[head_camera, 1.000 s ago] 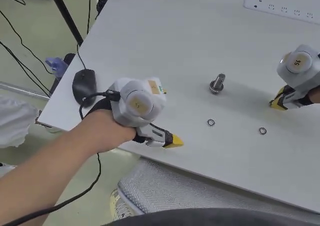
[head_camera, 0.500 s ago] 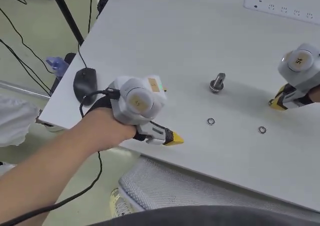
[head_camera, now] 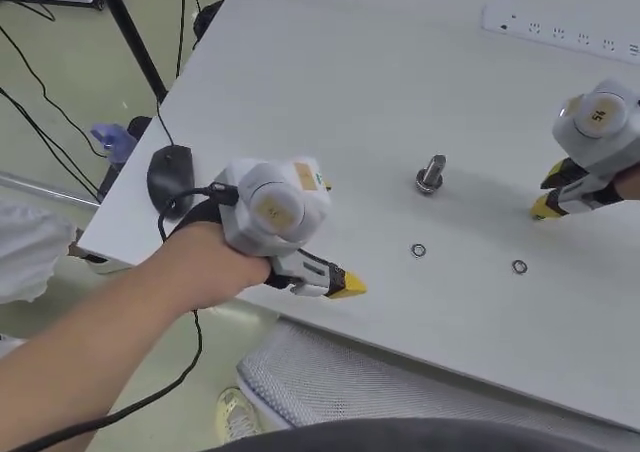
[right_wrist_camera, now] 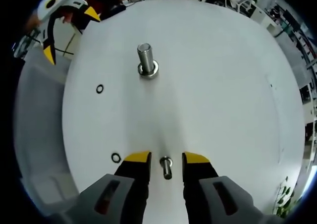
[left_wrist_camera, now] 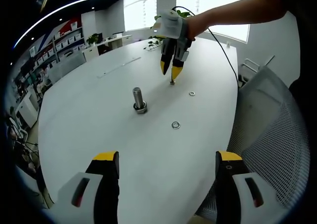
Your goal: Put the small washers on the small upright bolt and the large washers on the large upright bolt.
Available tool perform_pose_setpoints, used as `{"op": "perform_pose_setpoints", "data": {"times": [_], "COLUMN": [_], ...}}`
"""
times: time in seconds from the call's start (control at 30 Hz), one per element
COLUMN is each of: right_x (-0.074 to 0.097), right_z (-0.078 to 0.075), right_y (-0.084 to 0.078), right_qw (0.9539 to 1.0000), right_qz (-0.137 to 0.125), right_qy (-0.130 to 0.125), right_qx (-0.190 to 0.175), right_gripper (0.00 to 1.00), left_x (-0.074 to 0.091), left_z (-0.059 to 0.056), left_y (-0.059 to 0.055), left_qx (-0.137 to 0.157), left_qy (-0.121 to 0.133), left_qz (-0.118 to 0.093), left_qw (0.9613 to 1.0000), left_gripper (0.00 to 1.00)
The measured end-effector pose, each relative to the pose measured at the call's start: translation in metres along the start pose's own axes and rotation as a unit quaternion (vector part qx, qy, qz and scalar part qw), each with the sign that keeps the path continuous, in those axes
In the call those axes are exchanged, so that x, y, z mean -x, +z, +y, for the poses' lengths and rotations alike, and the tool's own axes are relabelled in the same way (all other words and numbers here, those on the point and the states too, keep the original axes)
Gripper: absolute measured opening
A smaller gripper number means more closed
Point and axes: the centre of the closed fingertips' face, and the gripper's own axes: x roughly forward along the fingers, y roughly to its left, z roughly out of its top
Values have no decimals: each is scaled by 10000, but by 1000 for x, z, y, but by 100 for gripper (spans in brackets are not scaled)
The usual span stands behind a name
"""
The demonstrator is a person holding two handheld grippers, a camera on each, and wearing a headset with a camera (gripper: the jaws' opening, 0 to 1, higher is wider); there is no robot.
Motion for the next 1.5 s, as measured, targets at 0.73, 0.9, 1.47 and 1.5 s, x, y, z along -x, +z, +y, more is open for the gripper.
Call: {"op": "perform_pose_setpoints", "data": {"times": [0.73,0.9,1.47,1.5], "right_x": [10,7,-16,-18], "right_z": [47,58,80,80], "right_y": [9,6,-15,-16], "right_qw": [9987,9986,9985,9984], "right_qz": [-164,-179,-214,-219], "right_qy": [182,245,273,269], "right_qx": [453,424,435,445], "right_gripper": [29,29,28,28], "left_x": [7,8,7,6], "left_z": [0,0,-5,-5], "left_y": [7,9,4,4], "left_qx": [-5,-11,27,18], "left_qy": [-11,-23,-84,-89], "left_qz": [-119,-136,-112,-107], "left_qw": [9999,9999,9999,9999], "left_gripper": [80,80,87,87]}}
